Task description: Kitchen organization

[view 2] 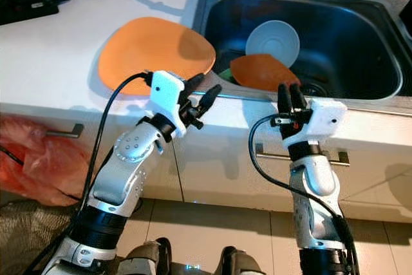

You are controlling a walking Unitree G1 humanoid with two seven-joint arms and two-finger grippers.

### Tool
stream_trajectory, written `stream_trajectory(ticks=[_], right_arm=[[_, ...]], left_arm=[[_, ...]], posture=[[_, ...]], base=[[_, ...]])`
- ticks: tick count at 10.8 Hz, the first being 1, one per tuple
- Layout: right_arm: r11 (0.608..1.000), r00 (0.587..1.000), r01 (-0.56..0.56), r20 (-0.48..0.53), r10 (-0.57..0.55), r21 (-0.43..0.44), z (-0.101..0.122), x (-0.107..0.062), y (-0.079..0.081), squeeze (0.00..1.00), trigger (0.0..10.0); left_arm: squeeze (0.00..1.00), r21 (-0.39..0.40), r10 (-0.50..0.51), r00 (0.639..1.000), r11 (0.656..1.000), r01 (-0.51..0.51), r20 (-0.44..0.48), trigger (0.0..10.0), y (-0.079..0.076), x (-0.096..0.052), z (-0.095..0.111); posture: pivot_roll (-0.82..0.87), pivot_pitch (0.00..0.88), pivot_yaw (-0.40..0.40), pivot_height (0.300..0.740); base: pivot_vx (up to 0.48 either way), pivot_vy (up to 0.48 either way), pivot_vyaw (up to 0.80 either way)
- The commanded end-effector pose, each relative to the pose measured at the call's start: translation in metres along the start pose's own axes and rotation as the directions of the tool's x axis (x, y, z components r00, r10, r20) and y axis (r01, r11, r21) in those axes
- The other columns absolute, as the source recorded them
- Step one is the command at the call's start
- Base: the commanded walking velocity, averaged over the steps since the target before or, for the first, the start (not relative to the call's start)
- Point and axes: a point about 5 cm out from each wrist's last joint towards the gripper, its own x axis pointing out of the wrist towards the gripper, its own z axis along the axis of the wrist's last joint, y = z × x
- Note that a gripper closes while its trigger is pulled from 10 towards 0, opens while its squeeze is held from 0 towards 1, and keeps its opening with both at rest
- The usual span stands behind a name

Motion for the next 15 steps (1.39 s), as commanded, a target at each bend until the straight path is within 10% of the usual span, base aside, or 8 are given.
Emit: stream_trajectory(ticks=[1, 5, 7, 9, 13, 14, 15], right_arm=[[1.0, 0.999, 0.023, -0.031, -0.023, -0.009, -0.006, -0.006, -0.002, 0.0, 10.0], [0.999, 0.999, 0.041, -0.02, -0.041, 0.013, -0.009, 0.001, 0.009, 0.0, 10.0], [0.999, 0.999, 0.024, -0.021, -0.024, 0.024, -0.01, 0.002, 0.017, 0.0, 10.0], [0.999, 0.999, 0.03, -0.022, -0.029, 0.031, -0.011, 0.003, 0.018, 0.0, 10.0], [0.999, 0.999, 0.036, -0.035, -0.035, 0.034, -0.015, 0.001, 0.018, 0.0, 10.0], [0.999, 0.999, 0.035, -0.038, -0.034, 0.036, -0.016, 0.001, 0.019, 0.0, 10.0], [0.999, 0.999, 0.035, -0.038, -0.034, 0.036, -0.016, 0.001, 0.019, 0.0, 10.0]], left_arm=[[0.0, -0.002, -0.002, 1.0, 1.0, 0.002, 0.006, 10.0, -0.004, -0.002, 0.0], [0.0, 0.027, 0.004, 0.998, 1.0, -0.006, 0.058, 10.0, -0.004, 0.0, 0.017], [0.0, 0.076, 0.017, 0.983, 0.997, -0.032, 0.183, 10.0, 0.002, 0.005, 0.058], [0.0, 0.067, 0.172, 0.948, 0.978, -0.197, 0.267, 10.0, 0.037, -0.003, 0.09], [0.0, 0.05, 0.539, 0.831, 0.834, -0.549, 0.139, 10.0, 0.12, -0.053, 0.077], [1.0, 0.059, 0.569, 0.811, 0.813, -0.58, 0.136, 10.0, 0.128, -0.065, 0.08], [1.0, 0.054, 0.579, 0.804, 0.806, -0.589, 0.134, 10.0, 0.13, -0.068, 0.081]], posture=[[0.09, 0.195, -0.039, 0.74], [0.1, 0.199, -0.043, 0.74], [0.1, 0.199, -0.046, 0.74], [0.11, 0.199, -0.043, 0.74], [0.12, 0.202, -0.04, 0.74], [0.13, 0.203, -0.041, 0.74], [0.13, 0.203, -0.041, 0.74]], base=[[0.0, 0.0, 0.0], [0.0, 0.0, 0.0], [0.0, 0.0, 0.0], [0.0, 0.0, 0.0], [0.0, 0.0, 0.0], [0.0, 0.0, 0.0], [0.0, 0.0, 0.0]])
